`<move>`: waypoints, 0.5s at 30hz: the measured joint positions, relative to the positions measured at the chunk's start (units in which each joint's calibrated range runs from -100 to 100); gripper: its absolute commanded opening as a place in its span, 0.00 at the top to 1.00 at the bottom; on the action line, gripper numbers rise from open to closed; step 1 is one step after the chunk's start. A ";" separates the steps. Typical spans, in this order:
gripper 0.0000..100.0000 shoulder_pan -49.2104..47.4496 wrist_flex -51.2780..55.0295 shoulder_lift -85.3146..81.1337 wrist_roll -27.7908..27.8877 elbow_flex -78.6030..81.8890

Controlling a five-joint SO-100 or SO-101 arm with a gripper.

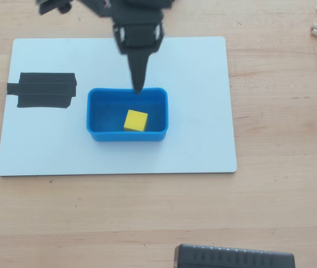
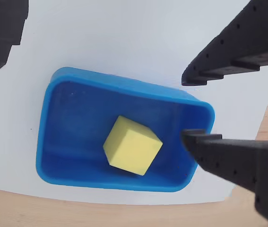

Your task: Pick up yellow cube and drop it in the blue rectangular bin

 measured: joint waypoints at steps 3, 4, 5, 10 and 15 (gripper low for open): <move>1.00 -1.91 0.09 -8.52 -0.34 6.31; 1.00 -2.62 0.09 -12.34 -0.44 9.12; 1.00 -3.34 0.09 -15.45 -0.49 11.42; 1.00 -5.16 -1.33 -27.70 -0.78 23.45; 1.00 -3.97 -6.27 -37.02 -0.78 36.37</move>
